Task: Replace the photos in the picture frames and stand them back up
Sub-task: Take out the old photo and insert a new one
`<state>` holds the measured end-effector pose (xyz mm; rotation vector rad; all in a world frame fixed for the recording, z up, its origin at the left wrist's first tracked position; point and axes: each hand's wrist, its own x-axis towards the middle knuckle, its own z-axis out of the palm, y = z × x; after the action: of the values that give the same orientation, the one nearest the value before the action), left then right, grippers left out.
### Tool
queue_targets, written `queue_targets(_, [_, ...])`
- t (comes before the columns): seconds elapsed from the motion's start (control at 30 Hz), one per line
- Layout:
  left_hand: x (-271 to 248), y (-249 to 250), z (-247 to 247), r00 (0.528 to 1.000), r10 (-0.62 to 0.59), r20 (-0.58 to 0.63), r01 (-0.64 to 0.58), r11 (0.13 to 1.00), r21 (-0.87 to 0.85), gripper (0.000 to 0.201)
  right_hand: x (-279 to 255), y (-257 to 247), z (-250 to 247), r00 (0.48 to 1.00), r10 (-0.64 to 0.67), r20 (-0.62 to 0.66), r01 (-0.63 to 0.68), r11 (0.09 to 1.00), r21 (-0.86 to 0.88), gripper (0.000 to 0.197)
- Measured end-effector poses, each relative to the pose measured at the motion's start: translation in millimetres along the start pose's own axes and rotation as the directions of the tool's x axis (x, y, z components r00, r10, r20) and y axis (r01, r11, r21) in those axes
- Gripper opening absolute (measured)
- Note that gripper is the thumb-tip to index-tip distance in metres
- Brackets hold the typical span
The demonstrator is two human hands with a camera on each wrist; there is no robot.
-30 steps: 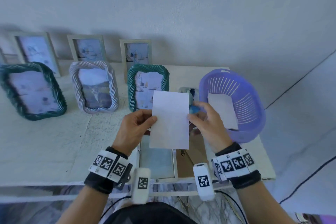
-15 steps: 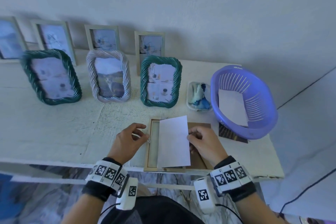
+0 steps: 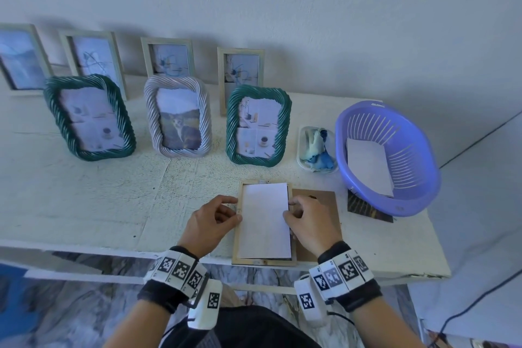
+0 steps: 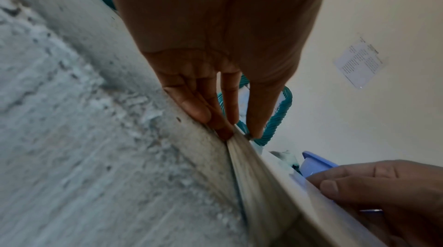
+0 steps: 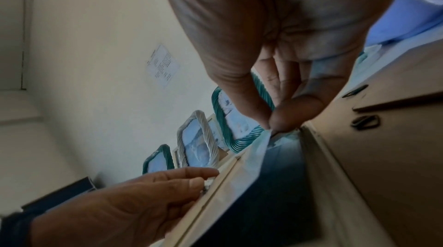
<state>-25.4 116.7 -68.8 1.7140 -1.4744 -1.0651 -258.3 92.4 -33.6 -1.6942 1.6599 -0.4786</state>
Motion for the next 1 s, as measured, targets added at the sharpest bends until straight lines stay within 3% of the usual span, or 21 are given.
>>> queue_targets(0.2, [0,-2,-1,1.000,-0.001,0.011,0.001,1.000,-0.025,0.029,-3,-1,-2,0.995,-0.070,-0.074,0.057,0.984,-0.169,0.036])
queue_targets(0.43, [2,-5,-1,1.000,0.023,0.022,-0.022,1.000,-0.016,0.030,-21,12,-13,0.958,-0.281,-0.052,0.248,0.909,-0.336,0.030])
queue_targets(0.53, [2,-6,-1,0.999,0.020,0.029,-0.019,0.999,-0.028,0.030,-27,21,-17,0.969,-0.228,-0.097,0.161,0.878,-0.451,0.030])
queue_targets(0.67, [2,-6,0,0.999,0.013,0.033,-0.012,0.999,-0.042,0.031,-34,35,-23,0.994,-0.050,-0.092,-0.013,0.814,-0.581,0.046])
queue_targets(0.73, [2,-6,0,0.999,0.015,0.033,-0.013,0.999,-0.043,0.030,-38,41,-22,0.997,0.006,-0.078,-0.049,0.825,-0.563,0.050])
queue_targets(0.9, [1,-6,-1,0.999,0.008,0.039,-0.006,0.999,-0.048,0.030,-43,54,-23,0.987,0.048,-0.152,-0.111,0.892,-0.439,0.035])
queue_targets(1.0, [2,-7,-1,0.999,0.012,0.040,-0.010,0.999,-0.046,0.030,-44,59,-27,0.980,0.071,-0.188,-0.134,0.928,-0.348,0.044])
